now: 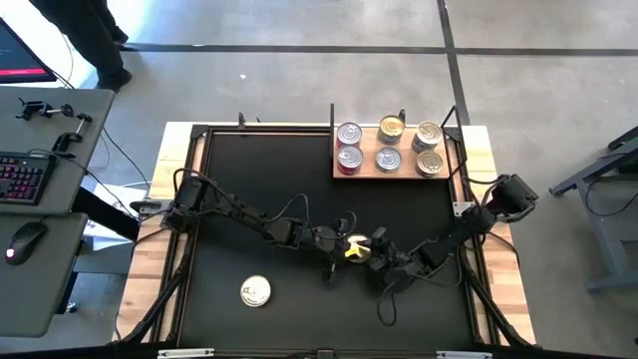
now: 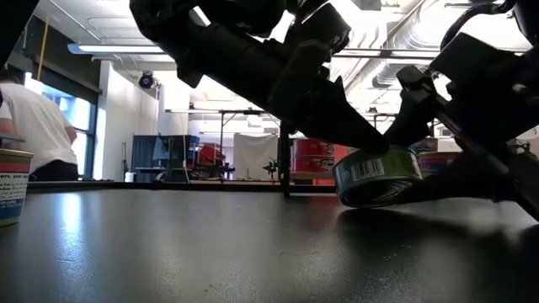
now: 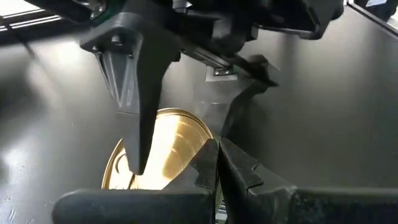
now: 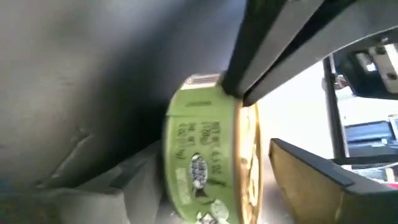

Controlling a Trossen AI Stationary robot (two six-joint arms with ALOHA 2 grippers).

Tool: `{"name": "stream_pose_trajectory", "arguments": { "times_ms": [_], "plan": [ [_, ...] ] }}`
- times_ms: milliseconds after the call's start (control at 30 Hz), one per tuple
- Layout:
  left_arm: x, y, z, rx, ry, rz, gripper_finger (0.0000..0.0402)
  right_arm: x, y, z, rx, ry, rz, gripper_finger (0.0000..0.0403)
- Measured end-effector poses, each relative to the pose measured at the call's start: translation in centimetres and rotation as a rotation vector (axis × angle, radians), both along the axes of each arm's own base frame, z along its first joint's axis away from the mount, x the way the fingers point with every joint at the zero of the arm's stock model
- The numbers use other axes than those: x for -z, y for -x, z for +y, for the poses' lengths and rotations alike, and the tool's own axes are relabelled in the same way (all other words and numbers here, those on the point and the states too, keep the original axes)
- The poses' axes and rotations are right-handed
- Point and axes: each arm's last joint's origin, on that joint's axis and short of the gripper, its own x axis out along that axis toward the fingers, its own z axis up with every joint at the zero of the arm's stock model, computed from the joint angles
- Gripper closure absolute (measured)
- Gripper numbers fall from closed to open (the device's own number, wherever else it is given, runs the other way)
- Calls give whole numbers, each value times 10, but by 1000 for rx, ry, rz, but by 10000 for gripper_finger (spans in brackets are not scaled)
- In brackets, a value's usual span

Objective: Stack canned seafood by type on shelf
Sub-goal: Stack the green tuna can on top of the bottom green tuna can on the shelf

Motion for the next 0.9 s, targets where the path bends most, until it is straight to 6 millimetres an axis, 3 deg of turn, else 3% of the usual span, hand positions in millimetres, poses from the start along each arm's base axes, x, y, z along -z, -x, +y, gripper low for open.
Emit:
{"name": "stream_pose_trajectory", "arguments": {
  "times_ms": [200, 300, 433, 600, 733, 900],
  "plan": [
    [-6, 0, 1, -21, 6, -23, 399, 1, 1, 0, 62, -55, -33, 236],
    [-19, 4, 3, -47, -23, -11, 390, 0, 3, 3, 73, -70, -49, 289],
    [-38, 19, 6, -125, -82, 80, 375, -5, 13, 7, 100, -56, -60, 288],
    [-48, 34, 6, -210, -91, 178, 370, -36, 32, -1, 203, -61, -133, 288],
    [-39, 37, -4, -215, -94, 187, 374, -67, 48, -20, 282, -38, -192, 288],
    [-25, 45, -14, -222, -26, 119, 377, -100, 54, -64, 424, 34, -182, 288]
  ]
}}
